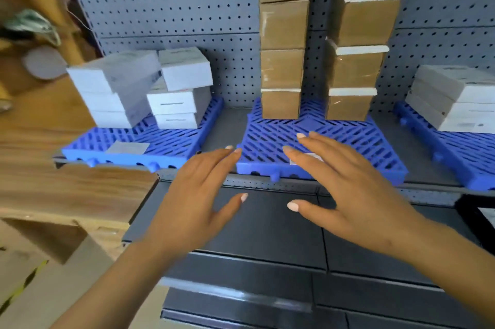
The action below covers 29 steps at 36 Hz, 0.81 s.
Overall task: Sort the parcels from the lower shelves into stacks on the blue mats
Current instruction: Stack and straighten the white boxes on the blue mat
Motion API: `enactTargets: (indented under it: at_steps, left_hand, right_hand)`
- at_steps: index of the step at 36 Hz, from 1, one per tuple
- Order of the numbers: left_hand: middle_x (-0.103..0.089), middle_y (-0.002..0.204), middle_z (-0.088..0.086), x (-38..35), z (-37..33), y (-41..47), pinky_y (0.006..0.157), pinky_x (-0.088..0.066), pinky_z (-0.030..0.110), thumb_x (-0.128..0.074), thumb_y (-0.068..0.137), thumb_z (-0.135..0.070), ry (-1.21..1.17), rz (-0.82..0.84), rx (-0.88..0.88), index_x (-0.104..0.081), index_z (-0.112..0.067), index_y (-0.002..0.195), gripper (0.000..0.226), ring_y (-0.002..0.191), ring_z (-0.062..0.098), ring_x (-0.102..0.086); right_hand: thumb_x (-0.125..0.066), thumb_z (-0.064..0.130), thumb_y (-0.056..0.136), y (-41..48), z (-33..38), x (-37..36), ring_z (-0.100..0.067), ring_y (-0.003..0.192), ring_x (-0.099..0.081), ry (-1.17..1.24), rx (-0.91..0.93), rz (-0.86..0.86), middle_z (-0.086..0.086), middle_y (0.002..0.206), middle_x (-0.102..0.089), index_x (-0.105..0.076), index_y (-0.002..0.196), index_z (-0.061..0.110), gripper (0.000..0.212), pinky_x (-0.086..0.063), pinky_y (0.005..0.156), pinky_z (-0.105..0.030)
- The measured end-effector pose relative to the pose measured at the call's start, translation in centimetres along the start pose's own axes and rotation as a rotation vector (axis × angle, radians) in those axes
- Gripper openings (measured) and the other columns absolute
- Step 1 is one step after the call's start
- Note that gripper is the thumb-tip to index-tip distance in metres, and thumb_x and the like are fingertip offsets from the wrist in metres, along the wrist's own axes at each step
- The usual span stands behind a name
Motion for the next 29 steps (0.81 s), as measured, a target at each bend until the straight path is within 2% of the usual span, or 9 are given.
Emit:
enactTargets:
  at_steps: [2,10,15,19,21,24,26,27,29]
  left_hand:
    - [-0.049,0.139,0.003,1.1,1.3,-0.8,0.106,-0.033,0.030,-0.055,0.089,-0.045,0.035,0.003,0.028,-0.043,-0.014,0.141,0.062,0.125,0.020,-0.046]
    - [-0.050,0.139,0.008,4.8,8.8,-3.4,0.101,-0.039,0.041,-0.053,0.087,-0.045,0.103,-0.029,0.052,-0.045,-0.011,0.140,0.064,0.122,0.026,-0.050]
    - [-0.048,0.141,0.005,6.4,13.4,-4.5,0.103,-0.039,0.038,-0.051,0.088,-0.048,0.093,0.013,0.038,-0.042,-0.014,0.142,0.064,0.125,0.025,-0.049]
    - [-0.045,0.144,0.001,7.5,16.6,-4.5,0.105,-0.039,0.038,-0.050,0.089,-0.050,0.083,0.032,0.027,-0.040,-0.018,0.144,0.065,0.128,0.021,-0.045]
    - [-0.044,0.145,0.001,7.8,17.8,-4.1,0.106,-0.038,0.037,-0.046,0.089,-0.051,0.071,0.044,0.011,-0.038,-0.018,0.145,0.065,0.129,0.021,-0.045]
    - [-0.044,0.144,0.004,7.9,19.4,-3.1,0.105,-0.039,0.038,-0.046,0.090,-0.051,0.063,0.045,-0.039,-0.036,-0.017,0.144,0.065,0.128,0.022,-0.044]
    - [-0.045,0.144,0.006,7.7,20.2,-2.2,0.105,-0.040,0.040,-0.048,0.090,-0.050,0.050,0.047,-0.061,-0.038,-0.014,0.144,0.065,0.128,0.024,-0.045]
    - [-0.045,0.144,0.007,7.6,20.5,-1.8,0.105,-0.041,0.041,-0.048,0.090,-0.049,0.042,0.048,-0.068,-0.039,-0.013,0.144,0.066,0.128,0.025,-0.045]
    - [-0.045,0.144,0.007,7.3,20.9,-0.8,0.105,-0.040,0.041,-0.048,0.090,-0.049,0.029,0.053,-0.080,-0.038,-0.013,0.145,0.067,0.129,0.025,-0.045]
  right_hand:
    - [-0.035,0.068,0.087,1.0,1.4,-0.3,-0.017,0.142,-0.021,0.016,0.019,-0.005,0.004,0.155,-0.027,-0.022,0.149,0.033,0.072,-0.021,0.110,-0.039]
    - [-0.034,0.067,0.089,5.8,7.2,-2.8,-0.016,0.143,-0.022,-0.022,0.079,-0.014,0.004,0.155,-0.027,-0.020,0.149,0.036,0.070,-0.019,0.111,-0.038]
    - [-0.032,0.069,0.089,9.0,9.8,-4.2,-0.013,0.144,-0.016,-0.018,0.024,-0.011,0.007,0.157,-0.022,-0.012,0.150,0.040,0.070,-0.020,0.111,-0.038]
    - [-0.035,0.066,0.089,11.3,11.7,-5.4,-0.013,0.141,-0.019,-0.082,-0.032,-0.022,0.004,0.154,-0.028,-0.021,0.150,0.033,0.070,-0.021,0.107,-0.038]
    - [-0.034,0.066,0.089,12.1,12.4,-6.0,-0.013,0.140,-0.019,-0.080,-0.074,-0.021,0.004,0.153,-0.029,-0.020,0.150,0.034,0.070,-0.020,0.107,-0.038]
    - [-0.030,0.068,0.087,13.1,13.0,-6.6,-0.009,0.141,-0.012,-0.066,-0.120,-0.035,0.013,0.154,-0.019,-0.007,0.149,0.045,0.070,-0.015,0.108,-0.033]
    - [-0.025,0.072,0.084,13.6,13.0,-6.8,-0.002,0.142,-0.002,-0.044,-0.134,-0.043,0.021,0.153,-0.005,0.005,0.144,0.054,0.069,-0.005,0.109,-0.025]
    - [-0.023,0.073,0.083,13.9,12.9,-6.8,0.001,0.141,0.002,-0.037,-0.144,-0.038,0.023,0.152,-0.002,0.007,0.142,0.055,0.068,-0.001,0.109,-0.023]
    - [-0.024,0.072,0.084,14.5,12.8,-6.6,0.002,0.140,0.001,-0.035,-0.161,-0.039,0.021,0.153,-0.005,0.001,0.144,0.052,0.069,-0.003,0.110,-0.024]
Point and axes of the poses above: each hand's wrist, its own y-axis towards the middle knuckle, its own x-axis out of the back of the hand, z = x × y, the point moved 6 cm from there along y, towards the middle knuckle
